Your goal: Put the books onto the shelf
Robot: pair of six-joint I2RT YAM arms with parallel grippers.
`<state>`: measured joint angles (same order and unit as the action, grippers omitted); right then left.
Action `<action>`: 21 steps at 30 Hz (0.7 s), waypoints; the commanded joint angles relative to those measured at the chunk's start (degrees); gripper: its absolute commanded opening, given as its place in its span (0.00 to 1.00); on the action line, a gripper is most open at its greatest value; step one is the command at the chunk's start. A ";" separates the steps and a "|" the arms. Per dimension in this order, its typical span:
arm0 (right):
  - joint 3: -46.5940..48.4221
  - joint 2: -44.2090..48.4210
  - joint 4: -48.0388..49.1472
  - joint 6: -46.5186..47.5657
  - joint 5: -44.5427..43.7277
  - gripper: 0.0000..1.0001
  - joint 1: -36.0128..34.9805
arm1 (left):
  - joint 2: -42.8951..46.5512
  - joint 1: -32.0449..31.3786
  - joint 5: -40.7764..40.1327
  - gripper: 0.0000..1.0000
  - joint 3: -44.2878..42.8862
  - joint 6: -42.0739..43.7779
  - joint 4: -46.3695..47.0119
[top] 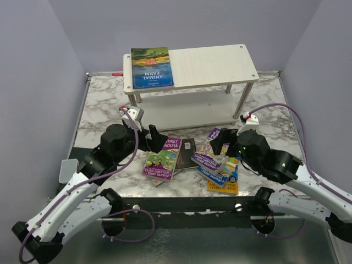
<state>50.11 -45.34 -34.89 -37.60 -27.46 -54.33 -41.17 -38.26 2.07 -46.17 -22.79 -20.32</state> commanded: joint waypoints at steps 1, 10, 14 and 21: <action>1.73 0.20 -8.03 -3.99 -4.51 1.00 -0.26 | 0.20 -0.02 -8.91 0.99 -1.86 -3.24 -8.88; -3.91 0.64 -2.09 -2.16 0.94 1.00 -0.26 | -2.28 0.01 -18.30 0.99 2.30 -17.20 -15.60; -5.36 -2.84 1.09 -2.06 5.16 1.00 -0.25 | -2.78 0.02 -20.10 0.99 4.62 -20.87 -15.69; -6.89 -10.74 9.66 -1.89 15.57 1.00 -0.25 | -5.04 0.03 -18.80 0.99 10.98 -25.80 -11.15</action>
<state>44.21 -53.08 -32.08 -39.16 -19.40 -54.33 -45.06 -38.26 -15.90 -38.72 -43.99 -33.58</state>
